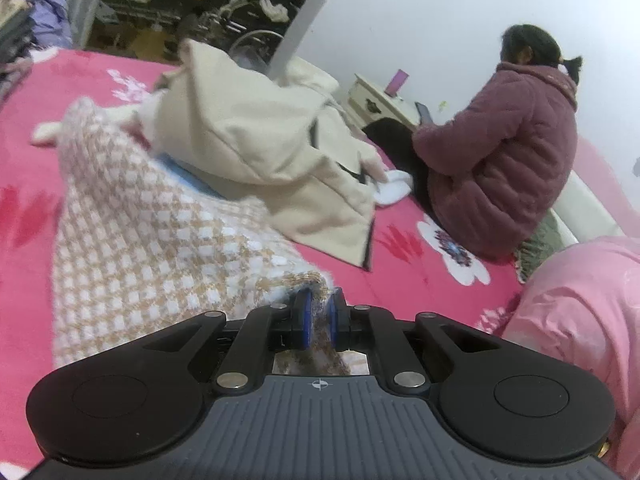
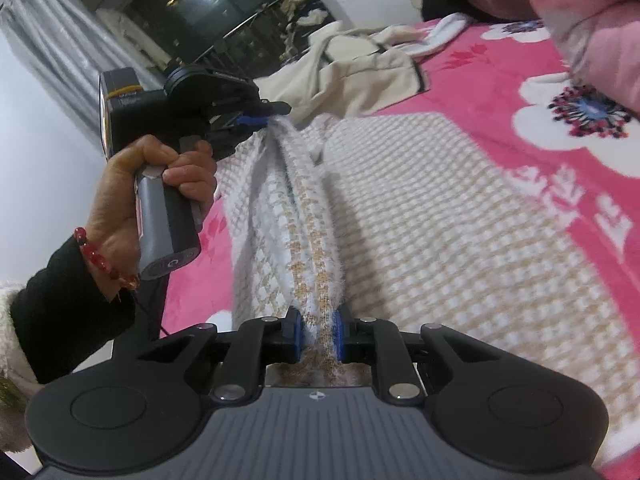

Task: Fold clothes

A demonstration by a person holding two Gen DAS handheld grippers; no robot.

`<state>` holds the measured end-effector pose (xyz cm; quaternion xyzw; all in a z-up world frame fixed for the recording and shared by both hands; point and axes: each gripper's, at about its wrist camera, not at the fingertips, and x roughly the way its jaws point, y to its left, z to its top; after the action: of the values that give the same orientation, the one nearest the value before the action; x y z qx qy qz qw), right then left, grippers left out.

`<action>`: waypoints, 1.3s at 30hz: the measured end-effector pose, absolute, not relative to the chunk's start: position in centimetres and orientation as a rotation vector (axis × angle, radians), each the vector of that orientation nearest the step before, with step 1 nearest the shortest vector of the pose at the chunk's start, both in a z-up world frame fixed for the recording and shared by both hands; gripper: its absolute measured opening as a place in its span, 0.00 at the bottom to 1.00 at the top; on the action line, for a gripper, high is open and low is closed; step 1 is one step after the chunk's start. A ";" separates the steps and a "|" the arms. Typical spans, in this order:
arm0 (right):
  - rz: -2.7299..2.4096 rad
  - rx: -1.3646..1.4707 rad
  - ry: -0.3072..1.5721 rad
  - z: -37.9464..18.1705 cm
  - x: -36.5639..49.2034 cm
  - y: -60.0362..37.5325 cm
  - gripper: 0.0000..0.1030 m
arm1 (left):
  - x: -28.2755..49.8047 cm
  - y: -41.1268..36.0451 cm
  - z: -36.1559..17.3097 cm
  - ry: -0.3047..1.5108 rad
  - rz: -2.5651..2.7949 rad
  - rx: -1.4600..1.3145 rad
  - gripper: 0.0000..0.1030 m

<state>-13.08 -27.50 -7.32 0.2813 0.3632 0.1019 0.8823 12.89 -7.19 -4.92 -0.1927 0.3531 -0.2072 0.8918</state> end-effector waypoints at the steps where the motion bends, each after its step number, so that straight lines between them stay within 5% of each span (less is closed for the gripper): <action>1: 0.206 0.596 0.752 -7.3 -13.0 -28.2 0.17 | 13.1 -7.9 -4.9 0.735 -0.443 -0.399 0.06; 19: 0.102 0.916 0.786 -14.0 -13.1 -39.7 0.17 | 16.8 -21.9 -10.5 0.889 -0.568 -0.153 0.08; 22: 0.123 1.002 0.795 -15.1 -12.9 -40.7 0.17 | 17.0 -22.6 -11.2 0.911 -0.589 -0.113 0.17; 23: 0.130 1.011 0.797 -15.2 -12.9 -40.9 0.17 | 17.0 -22.3 -11.0 0.914 -0.611 -0.122 0.27; 27: 0.153 1.092 0.797 -15.8 -13.1 -41.6 0.22 | 16.1 -20.1 -9.0 0.907 -0.689 -0.172 0.36; 32: 0.081 1.167 0.760 -15.5 -14.6 -43.6 0.42 | 11.7 -16.6 -6.7 0.844 -0.793 -0.113 0.39; 39: -0.042 1.110 0.671 -12.0 -17.1 -45.9 0.43 | 4.0 -13.0 -6.3 0.822 -0.875 0.016 0.40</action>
<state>-17.14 -45.87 -11.99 0.5169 0.3123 -0.0194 0.7968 4.00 -12.95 -6.29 0.0074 0.3865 -0.4118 0.8252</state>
